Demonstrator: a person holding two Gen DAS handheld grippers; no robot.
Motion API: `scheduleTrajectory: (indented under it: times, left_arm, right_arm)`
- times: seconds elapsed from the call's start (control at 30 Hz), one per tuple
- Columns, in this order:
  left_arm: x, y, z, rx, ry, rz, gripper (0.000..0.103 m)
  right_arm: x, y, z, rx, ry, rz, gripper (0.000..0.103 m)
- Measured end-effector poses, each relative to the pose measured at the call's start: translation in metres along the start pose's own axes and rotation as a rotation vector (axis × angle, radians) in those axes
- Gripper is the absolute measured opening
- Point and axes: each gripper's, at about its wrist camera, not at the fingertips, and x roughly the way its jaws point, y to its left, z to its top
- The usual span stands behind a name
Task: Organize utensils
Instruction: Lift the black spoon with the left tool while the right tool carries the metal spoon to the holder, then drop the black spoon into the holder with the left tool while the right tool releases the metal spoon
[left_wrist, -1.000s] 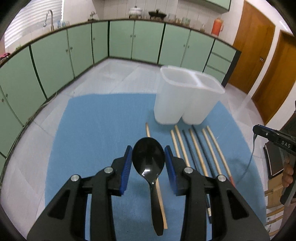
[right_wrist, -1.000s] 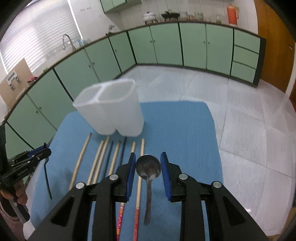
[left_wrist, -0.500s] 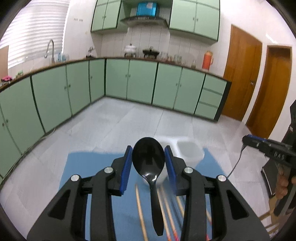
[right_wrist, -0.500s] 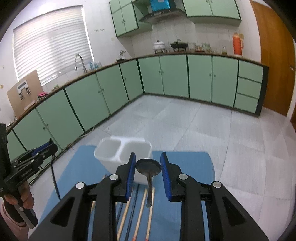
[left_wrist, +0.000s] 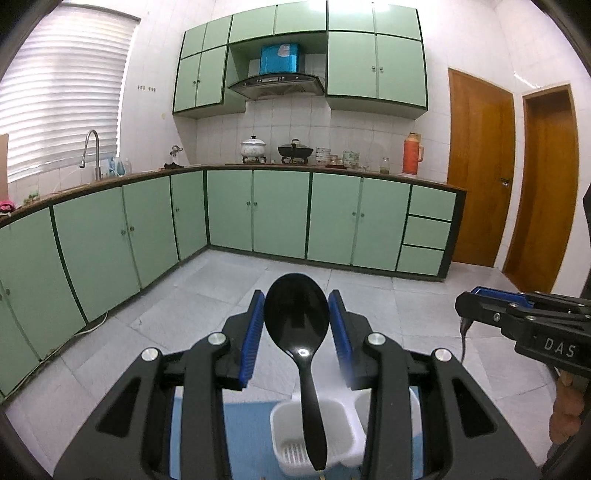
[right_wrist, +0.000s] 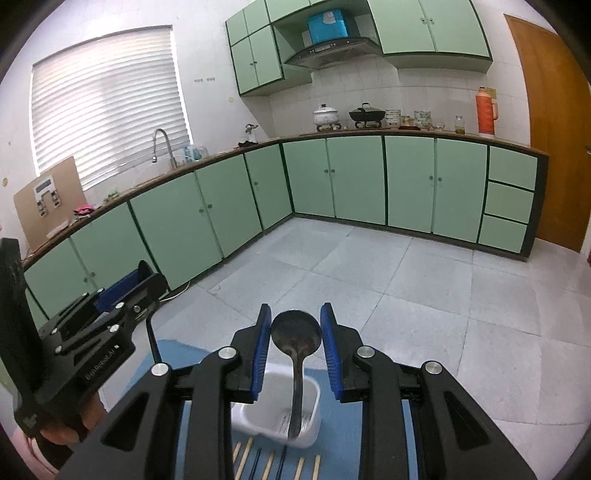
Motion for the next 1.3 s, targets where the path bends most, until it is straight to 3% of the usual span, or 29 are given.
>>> scheduleTrajectory:
  times: [0.17,0.37,0.5,0.9,1.03,1.3]
  left_arm:
    - [0.037,-0.002,-0.016,-0.003,0.034,-0.003,0.034]
    - [0.038,0.009,-0.026,-0.029,0.031,-0.020,0.034]
    - [0.041,0.011,-0.032,-0.034,0.036,-0.013,0.034]
    - [0.052,0.026,-0.070,-0.016,0.125,0.003,0.035]
    - [0.047,0.028,-0.079,-0.013,0.153,0.001,0.050]
    - [0.011,0.038,-0.079,-0.037,0.146,0.008,0.068]
  right_arm:
    - [0.024,-0.006,0.001,0.000,0.018,0.000,0.027]
    - [0.003,-0.012,0.010,0.038,-0.032,0.085,0.027]
    - [0.013,-0.010,0.012,0.020,-0.036,0.056,0.027]
    - [0.056,-0.003,-0.052,0.045,0.106,0.045,0.027]
    - [0.059,-0.001,-0.058,0.041,0.129,0.041,0.028]
    - [0.024,0.001,-0.073,0.032,0.074,0.002,0.050]
